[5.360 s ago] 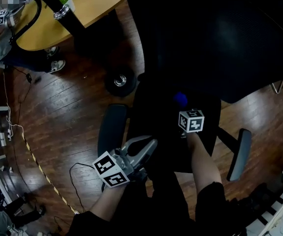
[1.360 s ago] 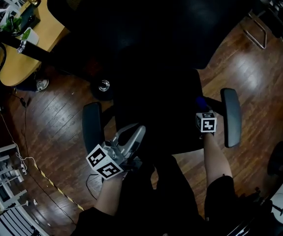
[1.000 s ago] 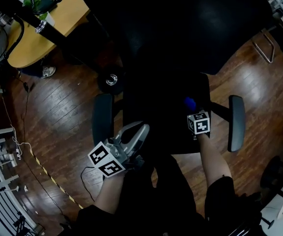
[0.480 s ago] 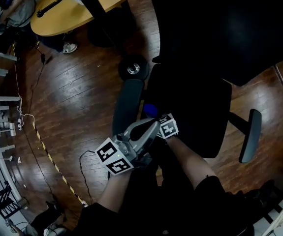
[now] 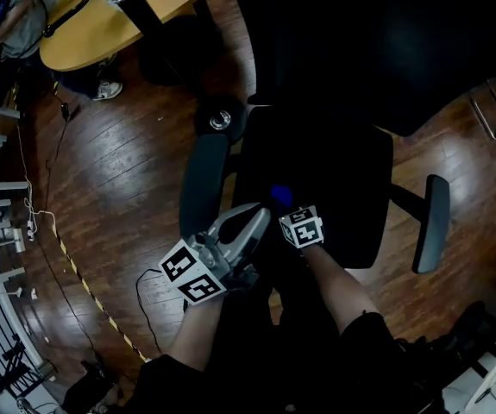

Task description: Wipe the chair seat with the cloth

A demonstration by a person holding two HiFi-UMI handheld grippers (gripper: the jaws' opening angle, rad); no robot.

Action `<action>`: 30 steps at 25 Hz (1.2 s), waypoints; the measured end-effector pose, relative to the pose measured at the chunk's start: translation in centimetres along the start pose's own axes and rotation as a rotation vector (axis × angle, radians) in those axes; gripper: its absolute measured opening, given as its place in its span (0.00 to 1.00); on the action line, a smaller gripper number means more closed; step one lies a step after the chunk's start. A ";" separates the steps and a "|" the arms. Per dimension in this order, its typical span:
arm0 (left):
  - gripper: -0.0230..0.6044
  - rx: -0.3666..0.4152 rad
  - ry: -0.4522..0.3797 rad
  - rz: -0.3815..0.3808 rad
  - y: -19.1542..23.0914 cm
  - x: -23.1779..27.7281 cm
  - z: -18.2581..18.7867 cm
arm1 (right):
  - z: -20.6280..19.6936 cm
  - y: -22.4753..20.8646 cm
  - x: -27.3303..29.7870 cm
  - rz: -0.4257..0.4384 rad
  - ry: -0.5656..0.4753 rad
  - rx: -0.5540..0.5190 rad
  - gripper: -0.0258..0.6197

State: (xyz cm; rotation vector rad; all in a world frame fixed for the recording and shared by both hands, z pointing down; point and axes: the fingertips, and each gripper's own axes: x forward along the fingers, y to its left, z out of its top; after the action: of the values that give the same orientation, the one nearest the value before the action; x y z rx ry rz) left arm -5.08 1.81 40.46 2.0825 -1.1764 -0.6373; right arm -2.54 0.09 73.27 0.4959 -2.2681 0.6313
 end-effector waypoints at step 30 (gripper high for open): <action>0.02 -0.021 0.059 -0.114 -4.4 5.5 -1.7 | -8.0 -14.3 -16.8 -0.379 -0.054 0.452 0.10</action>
State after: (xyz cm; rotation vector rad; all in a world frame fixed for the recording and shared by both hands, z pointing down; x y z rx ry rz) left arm 1.14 -0.78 37.84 2.1474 -1.0202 -0.6338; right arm 20.31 -4.11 70.20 1.1405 -1.9954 0.9385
